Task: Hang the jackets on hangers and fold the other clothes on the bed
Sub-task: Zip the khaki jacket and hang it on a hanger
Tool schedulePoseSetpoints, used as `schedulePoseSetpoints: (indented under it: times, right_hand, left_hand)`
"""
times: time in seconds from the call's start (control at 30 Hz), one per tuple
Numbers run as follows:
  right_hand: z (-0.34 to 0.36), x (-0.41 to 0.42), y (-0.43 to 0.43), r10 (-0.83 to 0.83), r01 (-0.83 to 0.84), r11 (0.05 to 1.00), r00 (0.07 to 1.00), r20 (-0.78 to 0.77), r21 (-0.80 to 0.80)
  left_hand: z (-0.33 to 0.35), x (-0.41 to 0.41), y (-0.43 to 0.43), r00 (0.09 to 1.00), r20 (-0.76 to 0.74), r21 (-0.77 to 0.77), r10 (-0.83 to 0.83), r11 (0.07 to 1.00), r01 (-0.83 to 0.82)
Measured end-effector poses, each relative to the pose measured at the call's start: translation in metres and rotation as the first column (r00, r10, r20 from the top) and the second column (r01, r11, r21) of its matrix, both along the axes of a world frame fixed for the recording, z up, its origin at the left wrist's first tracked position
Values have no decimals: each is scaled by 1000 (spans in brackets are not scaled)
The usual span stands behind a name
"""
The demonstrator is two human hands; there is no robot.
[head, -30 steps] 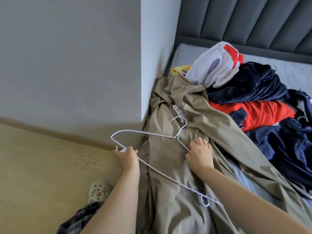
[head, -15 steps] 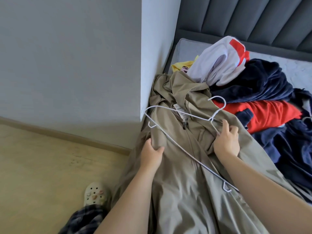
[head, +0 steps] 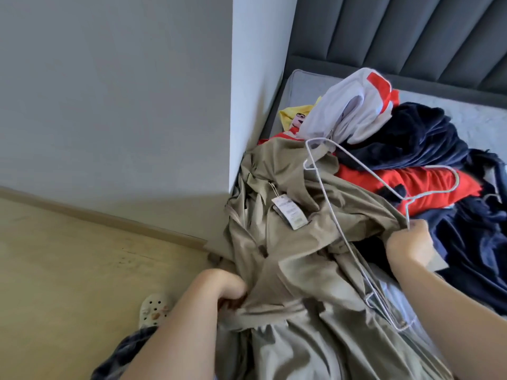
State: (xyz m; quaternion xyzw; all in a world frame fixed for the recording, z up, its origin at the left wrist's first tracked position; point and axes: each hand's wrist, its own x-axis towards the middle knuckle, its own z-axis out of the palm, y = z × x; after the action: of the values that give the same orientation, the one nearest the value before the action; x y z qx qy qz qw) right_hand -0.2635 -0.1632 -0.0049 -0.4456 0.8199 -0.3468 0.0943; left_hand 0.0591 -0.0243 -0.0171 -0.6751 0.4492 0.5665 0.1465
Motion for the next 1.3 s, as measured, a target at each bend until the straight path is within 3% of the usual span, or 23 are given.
schedulePoseSetpoints:
  times: [0.07,0.13,0.17,0.23,0.3,0.4,0.5,0.67,0.73,0.83,0.97,1.13,1.2,1.3]
  right_hand:
    - [5,5,0,24,-23,998,1000,4,-64]
    - [12,14,-1,70,-70,989,998,-6,-134]
    - [15,20,-1,102,-103,981,995,-12,-167]
    - [20,32,-2,177,-179,958,984,-30,-225]
    - [23,42,-5,248,-255,936,967,-56,-244]
    - [24,51,-10,342,-352,927,935,-92,-131]
    - [21,53,-11,373,-379,924,923,-95,-51]
    - [21,60,-6,384,-385,923,921,-59,8]
    - [21,63,0,437,-436,900,897,-69,23]
    - [23,67,9,500,-502,865,861,-97,-1]
    - [31,66,16,508,-515,852,856,-94,-93]
    - [46,56,22,597,-607,794,790,-142,-41]
    - [49,59,26,610,-622,783,771,-186,-7]
    - [53,75,33,604,-613,790,780,-164,-3]
  left_hand:
    - [-3,1,-5,979,197,-140,-55,987,83]
    - [-5,2,-14,909,338,-397,245,912,-98]
    - [-1,2,-18,846,327,-557,422,809,-188]
    - [5,-1,-26,812,131,-807,568,537,-246]
    - [5,-4,-32,862,-107,-874,495,367,-319]
    - [-5,-5,-48,779,-412,-710,472,370,-599]
    - [-12,0,-66,517,-617,-438,593,287,-852]
    - [-19,14,-73,73,-655,17,752,111,-994]
    - [-13,21,-72,-60,-672,71,738,-16,-997]
    - [3,28,-73,-110,-735,-20,669,-183,-983]
    - [28,29,-62,-130,-839,-30,528,-285,-958]
    - [50,33,-49,-253,-896,145,366,-298,-944]
    - [64,20,-42,-227,-926,188,302,-155,-970]
    - [74,-16,-26,21,-961,39,275,213,-976]
